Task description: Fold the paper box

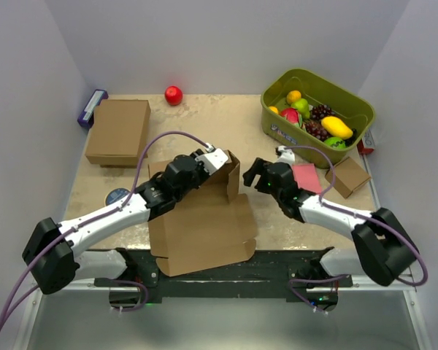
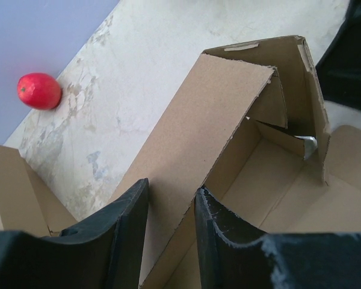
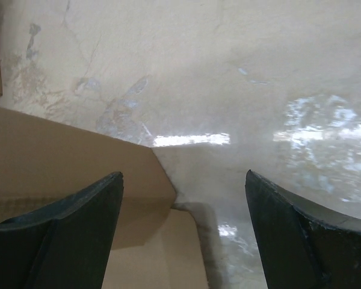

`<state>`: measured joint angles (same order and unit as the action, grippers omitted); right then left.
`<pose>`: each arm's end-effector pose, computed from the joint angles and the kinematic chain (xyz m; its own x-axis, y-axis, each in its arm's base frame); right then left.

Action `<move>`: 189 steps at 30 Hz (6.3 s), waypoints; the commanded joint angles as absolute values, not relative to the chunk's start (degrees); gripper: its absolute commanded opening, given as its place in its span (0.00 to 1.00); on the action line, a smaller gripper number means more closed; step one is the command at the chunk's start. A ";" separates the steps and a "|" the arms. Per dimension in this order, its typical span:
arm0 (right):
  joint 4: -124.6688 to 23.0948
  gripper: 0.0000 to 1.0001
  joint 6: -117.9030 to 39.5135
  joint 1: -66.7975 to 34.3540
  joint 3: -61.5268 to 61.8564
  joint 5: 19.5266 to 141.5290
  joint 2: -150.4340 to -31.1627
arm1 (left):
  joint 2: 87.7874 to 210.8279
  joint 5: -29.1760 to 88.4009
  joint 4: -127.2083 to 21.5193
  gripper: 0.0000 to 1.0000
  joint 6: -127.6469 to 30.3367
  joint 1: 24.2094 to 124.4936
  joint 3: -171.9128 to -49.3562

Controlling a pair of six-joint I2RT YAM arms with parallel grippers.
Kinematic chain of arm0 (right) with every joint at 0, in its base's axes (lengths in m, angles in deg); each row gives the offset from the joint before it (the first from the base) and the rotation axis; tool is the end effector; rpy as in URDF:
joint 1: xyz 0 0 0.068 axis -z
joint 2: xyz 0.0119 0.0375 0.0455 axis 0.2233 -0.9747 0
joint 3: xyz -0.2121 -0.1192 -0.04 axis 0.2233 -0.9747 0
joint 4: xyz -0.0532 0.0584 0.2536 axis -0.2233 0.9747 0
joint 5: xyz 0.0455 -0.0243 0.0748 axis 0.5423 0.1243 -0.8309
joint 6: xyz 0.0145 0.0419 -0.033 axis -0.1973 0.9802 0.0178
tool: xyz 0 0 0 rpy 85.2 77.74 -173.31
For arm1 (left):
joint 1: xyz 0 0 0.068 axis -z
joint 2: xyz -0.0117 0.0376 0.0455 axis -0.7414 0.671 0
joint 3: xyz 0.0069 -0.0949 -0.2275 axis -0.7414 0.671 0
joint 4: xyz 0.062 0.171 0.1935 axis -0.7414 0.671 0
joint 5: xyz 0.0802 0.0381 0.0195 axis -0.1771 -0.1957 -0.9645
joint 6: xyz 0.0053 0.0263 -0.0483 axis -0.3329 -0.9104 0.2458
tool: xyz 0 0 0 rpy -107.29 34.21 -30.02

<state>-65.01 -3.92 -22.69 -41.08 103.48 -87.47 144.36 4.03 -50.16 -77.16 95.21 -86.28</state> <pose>0.2399 0.1596 0.1625 -0.5507 0.4010 -0.7321 -0.0078 0.8746 0.4849 0.2082 -0.2095 0.2527 -0.1051 0.5244 -0.8450 0.5723 0.7268 0.3798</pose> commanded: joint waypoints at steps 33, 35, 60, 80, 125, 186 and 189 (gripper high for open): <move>-98.58 0.81 -29.31 -26.99 -48.76 87.99 -91.45 | 145.80 9.49 -46.79 0.38 -77.46 97.42 -85.22; -99.89 0.80 -29.22 -28.05 -48.40 91.06 -92.07 | 145.80 9.57 -46.79 0.38 -77.46 97.42 -85.14; -102.63 0.60 -32.21 -32.79 -42.69 101.96 -97.52 | 145.80 9.31 -46.52 0.36 -77.29 98.65 -85.31; -97.26 0.26 -28.17 -35.43 -41.10 122.53 -99.72 | 145.80 8.52 -46.52 0.35 -76.85 99.09 -85.40; -70.46 0.00 -8.40 -37.98 -36.18 152.59 -104.29 | 148.35 -6.86 -53.55 0.05 -77.02 100.59 -83.12; -98.06 0.19 -17.36 -37.54 -43.39 141.43 -106.13 | 149.93 -3.78 -46.79 0.07 -72.72 100.67 -87.33; -94.81 0.12 -15.35 -37.54 -42.69 143.62 -106.13 | 149.58 -4.22 -46.78 0.06 -72.63 100.67 -87.33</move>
<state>-98.43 -17.58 -38.54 -44.38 135.06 -105.81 149.65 -3.86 -54.36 -76.18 101.48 -87.81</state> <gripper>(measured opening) 0.169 0.258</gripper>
